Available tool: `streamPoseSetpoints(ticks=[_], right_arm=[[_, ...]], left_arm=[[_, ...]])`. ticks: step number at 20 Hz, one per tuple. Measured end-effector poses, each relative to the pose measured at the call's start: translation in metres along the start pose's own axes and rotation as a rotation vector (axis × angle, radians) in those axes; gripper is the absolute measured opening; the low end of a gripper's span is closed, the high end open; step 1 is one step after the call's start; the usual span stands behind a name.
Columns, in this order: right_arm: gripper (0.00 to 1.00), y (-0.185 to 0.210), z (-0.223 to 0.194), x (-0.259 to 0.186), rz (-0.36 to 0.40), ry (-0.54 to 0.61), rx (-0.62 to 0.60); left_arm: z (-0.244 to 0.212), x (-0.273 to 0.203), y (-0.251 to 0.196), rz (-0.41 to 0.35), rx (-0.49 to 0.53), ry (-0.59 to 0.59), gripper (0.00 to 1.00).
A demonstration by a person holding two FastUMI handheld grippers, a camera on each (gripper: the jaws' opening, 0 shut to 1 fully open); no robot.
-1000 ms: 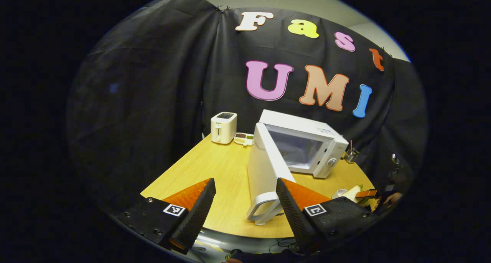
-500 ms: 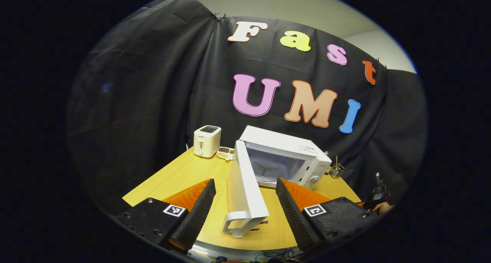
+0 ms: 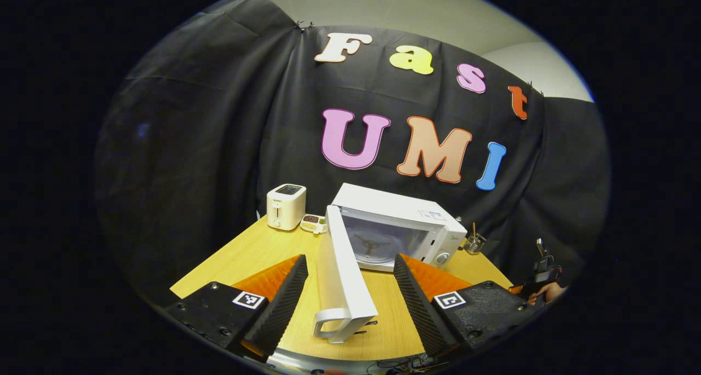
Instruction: Open the microwave oven with the left hand, put the food in, and close the microwave oven.
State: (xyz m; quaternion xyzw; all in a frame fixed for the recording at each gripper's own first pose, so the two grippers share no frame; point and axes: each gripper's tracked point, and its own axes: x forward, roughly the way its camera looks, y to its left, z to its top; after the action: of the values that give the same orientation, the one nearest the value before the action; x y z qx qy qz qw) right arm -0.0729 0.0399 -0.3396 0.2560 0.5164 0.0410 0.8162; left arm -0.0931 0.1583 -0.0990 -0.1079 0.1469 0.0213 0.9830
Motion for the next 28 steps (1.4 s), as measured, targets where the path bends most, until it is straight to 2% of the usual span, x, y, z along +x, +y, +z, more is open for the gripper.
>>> streamPoseSetpoints(ticks=[8,13,18,19,20,22,25,28], right_arm=[[0.27,0.019,0.031,-0.022,0.022,-0.069,-0.032],[0.27,0.068,0.038,-0.022,0.124,-0.069,0.048],[0.26,0.131,0.032,-0.015,0.267,-0.039,0.253],[0.22,0.143,0.031,-0.01,0.287,-0.031,0.288],[0.27,0.156,0.028,-0.007,0.306,-0.023,0.323],[0.27,0.182,0.024,0.006,0.334,-0.015,0.398],[0.27,0.223,0.022,0.031,0.364,-0.003,0.525],[0.27,0.264,0.024,0.055,0.386,-0.017,0.634]], left_arm=[[0.001,-0.003,0.001,-0.009,0.009,-0.021,0.96],[0.005,-0.005,0.003,-0.015,0.026,-0.049,0.94],[0.006,-0.004,0.01,-0.032,0.018,-0.071,0.96],[0.009,-0.005,0.011,-0.037,0.024,-0.08,0.96],[0.011,-0.006,0.014,-0.039,0.041,-0.092,0.96],[0.015,-0.008,0.016,-0.056,0.085,-0.105,0.96],[0.007,-0.007,0.011,-0.119,0.134,-0.078,0.96],[0.009,-0.002,0.001,-0.213,0.157,-0.069,0.96]])
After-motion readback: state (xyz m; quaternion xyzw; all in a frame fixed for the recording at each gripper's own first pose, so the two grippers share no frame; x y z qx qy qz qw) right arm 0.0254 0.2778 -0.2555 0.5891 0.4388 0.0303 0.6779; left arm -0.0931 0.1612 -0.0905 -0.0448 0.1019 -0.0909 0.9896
